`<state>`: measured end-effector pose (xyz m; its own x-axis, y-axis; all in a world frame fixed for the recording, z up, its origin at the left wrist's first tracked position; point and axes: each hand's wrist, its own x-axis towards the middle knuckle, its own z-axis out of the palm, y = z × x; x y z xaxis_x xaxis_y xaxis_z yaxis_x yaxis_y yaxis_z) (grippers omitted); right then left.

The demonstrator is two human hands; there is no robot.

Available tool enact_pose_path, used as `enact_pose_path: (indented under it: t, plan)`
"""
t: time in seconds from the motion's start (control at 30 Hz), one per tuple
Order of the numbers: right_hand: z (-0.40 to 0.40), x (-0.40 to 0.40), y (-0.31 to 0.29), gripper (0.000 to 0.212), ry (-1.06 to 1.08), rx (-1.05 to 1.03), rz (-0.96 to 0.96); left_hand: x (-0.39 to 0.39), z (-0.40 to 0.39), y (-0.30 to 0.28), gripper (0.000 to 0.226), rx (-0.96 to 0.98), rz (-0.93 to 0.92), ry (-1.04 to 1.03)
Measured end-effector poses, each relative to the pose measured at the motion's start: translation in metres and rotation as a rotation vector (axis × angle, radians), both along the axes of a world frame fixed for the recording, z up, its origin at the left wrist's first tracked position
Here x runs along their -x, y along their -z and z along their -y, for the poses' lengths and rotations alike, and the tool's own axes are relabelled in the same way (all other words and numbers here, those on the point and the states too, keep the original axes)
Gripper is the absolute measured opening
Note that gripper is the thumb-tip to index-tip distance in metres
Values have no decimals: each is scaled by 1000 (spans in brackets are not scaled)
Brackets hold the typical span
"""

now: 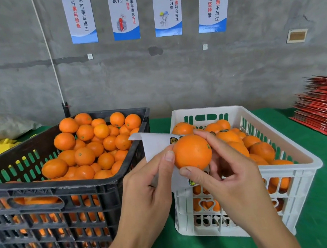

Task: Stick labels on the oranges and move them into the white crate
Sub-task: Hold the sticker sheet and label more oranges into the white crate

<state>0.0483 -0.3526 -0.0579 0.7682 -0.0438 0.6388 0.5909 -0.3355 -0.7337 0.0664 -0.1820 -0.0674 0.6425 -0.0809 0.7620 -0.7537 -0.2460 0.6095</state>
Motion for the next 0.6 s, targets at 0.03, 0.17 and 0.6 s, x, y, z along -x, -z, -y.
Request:
enact_pose_path:
  t: [0.03, 0.17, 0.6]
  plan:
    - [2, -1, 2, 68, -30, -1, -27, 0, 1, 1, 33, 3, -5, 0]
    - [4, -6, 4, 65, -112, -110, -72, 3, 2, -3, 28, 42, 14, -66]
    - [1, -41, 17, 34, 323, 155, -19, 5, -14, -8, 31, 192, -42, -372]
